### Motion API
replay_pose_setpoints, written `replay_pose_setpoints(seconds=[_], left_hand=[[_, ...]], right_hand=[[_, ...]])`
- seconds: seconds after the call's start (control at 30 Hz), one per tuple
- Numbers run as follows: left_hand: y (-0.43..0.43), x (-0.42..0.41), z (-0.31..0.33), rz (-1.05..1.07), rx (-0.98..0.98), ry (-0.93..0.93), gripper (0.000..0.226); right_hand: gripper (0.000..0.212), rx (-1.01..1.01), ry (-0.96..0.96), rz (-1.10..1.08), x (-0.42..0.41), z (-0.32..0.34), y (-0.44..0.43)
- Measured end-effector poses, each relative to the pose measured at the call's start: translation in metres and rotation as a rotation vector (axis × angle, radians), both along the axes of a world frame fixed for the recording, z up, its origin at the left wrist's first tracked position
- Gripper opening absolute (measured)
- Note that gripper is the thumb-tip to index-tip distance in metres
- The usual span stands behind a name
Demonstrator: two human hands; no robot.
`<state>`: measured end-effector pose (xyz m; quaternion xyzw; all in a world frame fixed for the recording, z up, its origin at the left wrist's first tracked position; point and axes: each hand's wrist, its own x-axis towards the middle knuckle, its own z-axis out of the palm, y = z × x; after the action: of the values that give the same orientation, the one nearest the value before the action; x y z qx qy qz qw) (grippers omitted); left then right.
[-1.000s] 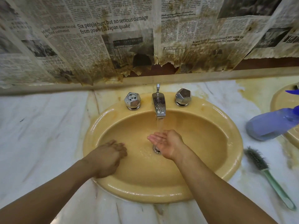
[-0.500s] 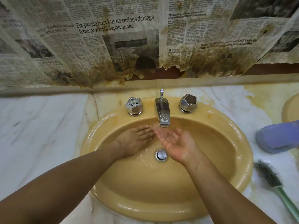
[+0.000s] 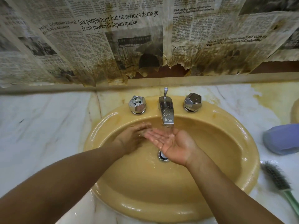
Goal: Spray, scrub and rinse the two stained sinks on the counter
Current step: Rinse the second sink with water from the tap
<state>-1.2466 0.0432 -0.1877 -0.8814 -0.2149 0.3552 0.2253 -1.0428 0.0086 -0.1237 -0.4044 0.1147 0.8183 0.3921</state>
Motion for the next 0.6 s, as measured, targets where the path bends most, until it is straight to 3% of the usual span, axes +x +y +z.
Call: replay_pose_setpoints(seconds=[0.1, 0.2, 0.37, 0.47, 0.53, 0.6], left_hand=[[-0.021, -0.009, -0.017, -0.012, -0.037, -0.079, 0.063], [-0.029, -0.026, -0.015, 0.049, -0.224, -0.094, 0.068], [-0.012, -0.027, -0.003, 0.027, -0.009, -0.145, 0.063], [-0.029, -0.026, -0.01, 0.107, -0.135, -0.069, 0.066], [-0.035, -0.028, -0.004, 0.097, -0.252, 0.017, 0.069], [-0.031, -0.035, 0.005, 0.082, -0.211, -0.047, 0.061]], right_hand=[[0.047, -0.053, -0.071, -0.148, 0.004, -0.008, 0.007], [0.033, -0.007, -0.137, -0.004, 0.0, -0.006, 0.006], [0.032, -0.044, -0.191, -0.016, 0.002, -0.009, 0.0], [0.039, -0.051, -0.208, 0.118, 0.005, -0.016, -0.002], [0.037, -0.029, -0.169, 0.075, 0.003, -0.018, 0.005], [0.036, 0.049, -0.117, 0.133, -0.007, -0.011, 0.013]])
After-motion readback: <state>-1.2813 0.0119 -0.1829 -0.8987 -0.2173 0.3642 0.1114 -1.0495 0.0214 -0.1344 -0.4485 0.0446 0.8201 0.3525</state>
